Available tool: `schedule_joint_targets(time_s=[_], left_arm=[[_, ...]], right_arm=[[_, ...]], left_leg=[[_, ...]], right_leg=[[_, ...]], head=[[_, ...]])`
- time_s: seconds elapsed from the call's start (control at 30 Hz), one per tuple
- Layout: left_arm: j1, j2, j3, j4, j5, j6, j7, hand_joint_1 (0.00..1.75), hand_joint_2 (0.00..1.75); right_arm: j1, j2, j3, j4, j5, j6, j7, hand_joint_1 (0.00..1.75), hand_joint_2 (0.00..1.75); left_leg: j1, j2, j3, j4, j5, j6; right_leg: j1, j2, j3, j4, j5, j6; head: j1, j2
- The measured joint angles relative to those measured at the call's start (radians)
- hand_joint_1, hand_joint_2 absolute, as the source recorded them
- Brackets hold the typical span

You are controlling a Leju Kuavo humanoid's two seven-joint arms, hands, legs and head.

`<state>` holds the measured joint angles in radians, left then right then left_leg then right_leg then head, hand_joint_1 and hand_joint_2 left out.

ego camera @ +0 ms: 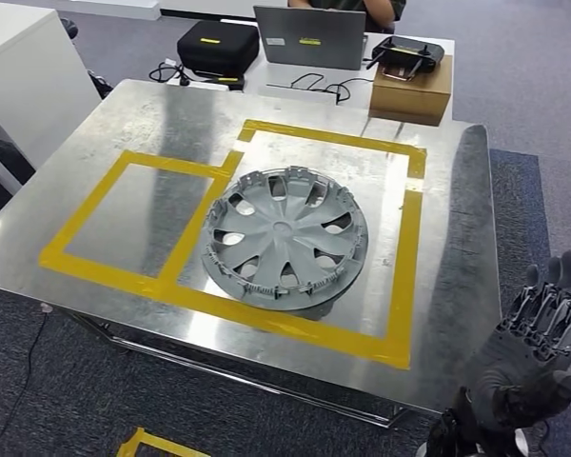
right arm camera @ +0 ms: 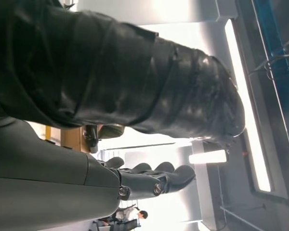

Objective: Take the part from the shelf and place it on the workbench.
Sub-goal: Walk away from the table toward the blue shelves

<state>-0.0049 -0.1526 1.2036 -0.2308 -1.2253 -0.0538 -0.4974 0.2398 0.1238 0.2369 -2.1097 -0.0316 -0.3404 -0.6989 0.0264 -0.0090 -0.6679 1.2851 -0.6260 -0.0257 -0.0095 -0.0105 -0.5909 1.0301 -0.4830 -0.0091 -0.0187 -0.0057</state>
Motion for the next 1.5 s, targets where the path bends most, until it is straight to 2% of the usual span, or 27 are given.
schedule_joint_targets(time_s=[0.03,0.1,0.17,0.27,0.3,0.37,0.43,0.47,0.5,0.53,0.57,0.63,0.7,0.77,0.8,0.87,0.93,1.0,1.07,1.13,1.17,1.2,1.27,1.33,1.43,1.47,1.5], left_arm=[[0.000,0.000,0.000,0.000,-0.002,0.000,0.000,0.00,0.00],[-0.002,0.001,0.000,0.000,-0.008,0.001,0.000,0.00,0.00],[-0.006,0.000,0.000,-0.001,-0.012,0.001,0.001,0.00,0.00],[-0.005,-0.002,0.000,-0.002,-0.023,0.004,0.003,0.00,0.00],[-0.004,-0.002,0.000,-0.002,-0.027,0.007,0.004,0.00,0.00],[-0.006,-0.004,0.000,-0.002,-0.031,0.012,0.004,0.00,0.00],[-0.007,-0.006,0.000,-0.002,-0.031,0.015,0.005,0.00,0.00],[-0.007,-0.008,0.000,-0.002,-0.032,0.015,0.006,0.00,0.00],[-0.007,-0.009,-0.001,-0.002,-0.035,0.014,0.009,0.00,0.00],[-0.007,-0.011,-0.002,-0.002,-0.038,0.015,0.011,0.00,0.00],[-0.007,-0.012,-0.003,-0.002,-0.043,0.015,0.014,0.00,0.00],[-0.007,-0.015,-0.004,-0.002,-0.051,0.016,0.017,0.00,0.00],[-0.007,-0.017,-0.004,-0.002,-0.055,0.017,0.018,0.00,0.00],[-0.008,-0.019,-0.005,-0.002,-0.060,0.017,0.020,0.00,0.00],[-0.008,-0.019,-0.006,-0.002,-0.064,0.017,0.021,0.00,0.00],[-0.008,-0.019,-0.008,-0.002,-0.074,0.017,0.026,0.00,0.00],[-0.009,-0.019,-0.010,-0.002,-0.085,0.018,0.030,0.00,0.00],[-0.012,-0.020,-0.013,-0.002,-0.094,0.017,0.031,0.00,0.00],[-0.015,-0.020,-0.018,-0.002,-0.101,0.017,0.031,0.00,0.00],[-0.017,-0.020,-0.025,-0.002,-0.105,0.017,0.031,0.00,0.00],[-0.017,-0.021,-0.027,-0.002,-0.106,0.017,0.031,0.00,0.00],[-0.018,-0.022,-0.029,-0.002,-0.106,0.017,0.031,0.00,0.00],[-0.018,-0.023,-0.030,-0.002,-0.107,0.017,0.031,0.00,0.00],[-0.022,-0.022,-0.031,-0.002,-0.107,0.017,0.031,0.00,0.00],[-0.024,-0.023,-0.031,-0.002,-0.111,0.016,0.031,0.00,0.00],[-0.024,-0.024,-0.031,-0.002,-0.113,0.016,0.031,0.00,0.00],[-0.024,-0.024,-0.031,-0.002,-0.115,0.016,0.031,0.00,0.00]], right_arm=[[0.003,0.002,-0.002,0.000,0.003,0.002,0.000,0.00,0.00],[0.007,0.007,-0.006,0.001,0.003,0.006,0.000,0.00,0.00],[0.009,0.009,-0.011,0.005,-0.006,0.009,0.000,0.00,0.00],[0.014,0.009,-0.017,0.017,-0.021,0.018,0.000,0.00,0.00],[0.017,0.009,-0.020,0.020,-0.023,0.021,0.000,0.00,0.00],[0.025,0.009,-0.030,0.028,-0.027,0.028,0.000,0.00,0.00],[0.032,0.009,-0.040,0.040,-0.031,0.035,0.000,0.00,0.00],[0.037,0.009,-0.044,0.047,-0.034,0.037,0.000,0.00,0.00],[0.043,0.009,-0.049,0.052,-0.036,0.039,0.000,0.00,0.00],[0.048,0.009,-0.054,0.056,-0.038,0.041,0.000,0.00,0.00],[0.053,0.009,-0.059,0.060,-0.039,0.042,0.000,0.00,0.00],[0.058,0.012,-0.067,0.063,-0.039,0.044,0.000,0.00,0.00],[0.063,0.016,-0.072,0.065,-0.037,0.044,0.000,0.00,0.00],[0.072,0.019,-0.078,0.066,-0.035,0.045,0.000,0.00,0.00],[0.076,0.021,-0.082,0.066,-0.033,0.046,0.000,0.00,0.00],[0.083,0.026,-0.088,0.066,-0.029,0.048,0.000,0.00,0.00],[0.091,0.030,-0.093,0.066,-0.024,0.052,0.000,0.00,0.00],[0.097,0.032,-0.097,0.066,-0.015,0.054,0.000,0.00,0.00],[0.099,0.032,-0.101,0.066,-0.007,0.053,0.000,0.00,0.00],[0.099,0.033,-0.104,0.066,-0.004,0.050,0.000,0.00,0.00],[0.099,0.033,-0.105,0.066,-0.004,0.049,0.000,0.00,0.00],[0.099,0.034,-0.106,0.065,-0.003,0.048,0.000,0.00,0.00],[0.102,0.034,-0.108,0.063,-0.001,0.046,0.000,0.00,0.00],[0.108,0.034,-0.111,0.063,-0.001,0.042,0.000,0.00,0.00],[0.113,0.034,-0.113,0.062,-0.002,0.039,0.000,0.00,0.00],[0.114,0.034,-0.113,0.062,-0.002,0.039,0.000,0.00,0.00],[0.116,0.034,-0.113,0.063,-0.002,0.039,0.000,0.00,0.00]], left_leg=[[-0.005,0.000,0.039,-0.047,0.016,0.009],[-0.017,0.003,0.142,-0.201,0.056,0.033],[-0.030,0.009,0.195,-0.294,0.076,0.046],[-0.035,0.012,0.188,-0.309,0.100,0.050],[-0.033,0.013,0.183,-0.313,0.111,0.055],[-0.030,0.015,0.163,-0.320,0.134,0.064],[-0.032,0.015,0.134,-0.318,0.154,0.068],[-0.033,0.015,0.119,-0.315,0.163,0.068],[-0.033,0.016,0.105,-0.313,0.171,0.067],[-0.033,0.016,0.091,-0.308,0.178,0.066],[-0.033,0.017,0.078,-0.303,0.184,0.064],[-0.034,0.019,0.059,-0.291,0.194,0.056],[-0.035,0.021,0.051,-0.285,0.208,0.046],[-0.033,0.023,0.048,-0.283,0.217,0.036],[-0.031,0.022,0.044,-0.274,0.204,0.029],[-0.028,0.019,0.026,-0.205,0.130,0.017],[-0.023,0.017,-0.001,-0.077,0.034,0.008],[-0.018,0.017,0.002,-0.002,0.004,0.003],[-0.014,0.012,0.069,-0.071,0.042,0.003],[-0.010,-0.017,0.165,-0.221,0.073,0.006],[-0.009,-0.032,0.194,-0.273,0.079,0.010],[-0.010,-0.042,0.206,-0.299,0.078,0.014],[-0.013,-0.035,0.197,-0.302,0.088,0.027],[-0.014,-0.014,0.180,-0.306,0.105,0.046],[-0.019,0.019,0.143,-0.308,0.135,0.065],[-0.022,0.032,0.128,-0.306,0.145,0.066],[-0.025,0.044,0.112,-0.304,0.156,0.067]], right_leg=[[0.004,-0.001,-0.008,0.000,0.007,-0.001],[0.010,-0.002,-0.019,0.000,0.020,0.001],[0.010,-0.005,-0.024,-0.001,0.031,0.009],[0.005,-0.007,-0.028,-0.005,0.045,0.029],[0.004,-0.004,-0.035,0.002,0.032,0.035],[0.002,0.004,-0.063,0.075,-0.047,0.045],[0.000,0.007,-0.095,0.200,-0.134,0.052],[0.000,0.007,-0.097,0.244,-0.150,0.054],[0.000,0.007,-0.084,0.257,-0.144,0.055],[0.000,0.006,-0.052,0.231,-0.120,0.056],[0.000,0.005,-0.003,0.171,-0.091,0.055],[0.002,-0.001,0.099,0.021,-0.073,0.050],[0.007,-0.003,0.137,-0.051,-0.083,0.040],[0.007,-0.001,0.128,-0.056,-0.072,0.028],[0.006,-0.001,0.122,-0.058,-0.065,0.018],[0.002,0.000,0.108,-0.062,-0.046,0.000],[0.003,0.005,0.089,-0.058,-0.028,-0.006],[0.002,0.015,0.062,-0.048,-0.008,-0.003],[0.000,0.030,0.030,-0.035,0.007,0.004],[-0.002,0.048,0.004,-0.022,0.020,0.014],[-0.002,0.057,-0.005,-0.018,0.028,0.020],[-0.002,0.065,-0.013,-0.017,0.037,0.027],[-0.003,0.081,-0.022,-0.021,0.056,0.042],[-0.005,0.070,-0.038,-0.002,0.030,0.052],[-0.004,0.027,-0.084,0.149,-0.114,0.057],[-0.004,0.022,-0.092,0.209,-0.144,0.058],[-0.004,0.019,-0.089,0.249,-0.148,0.059]], head=[[0.000,0.000],[0.000,0.000],[0.003,0.000],[0.004,0.000],[0.004,0.000],[0.012,0.000],[0.022,0.000],[0.024,0.000],[0.025,0.000],[0.028,0.000],[0.031,0.000],[0.040,0.000],[0.046,0.000],[0.049,0.000],[0.050,0.000],[0.046,0.000],[0.044,0.000],[0.044,0.000],[0.044,0.000],[0.044,0.000],[0.045,0.000],[0.045,0.000],[0.048,0.000],[0.050,0.000],[0.059,0.000],[0.061,0.000],[0.063,0.000]])
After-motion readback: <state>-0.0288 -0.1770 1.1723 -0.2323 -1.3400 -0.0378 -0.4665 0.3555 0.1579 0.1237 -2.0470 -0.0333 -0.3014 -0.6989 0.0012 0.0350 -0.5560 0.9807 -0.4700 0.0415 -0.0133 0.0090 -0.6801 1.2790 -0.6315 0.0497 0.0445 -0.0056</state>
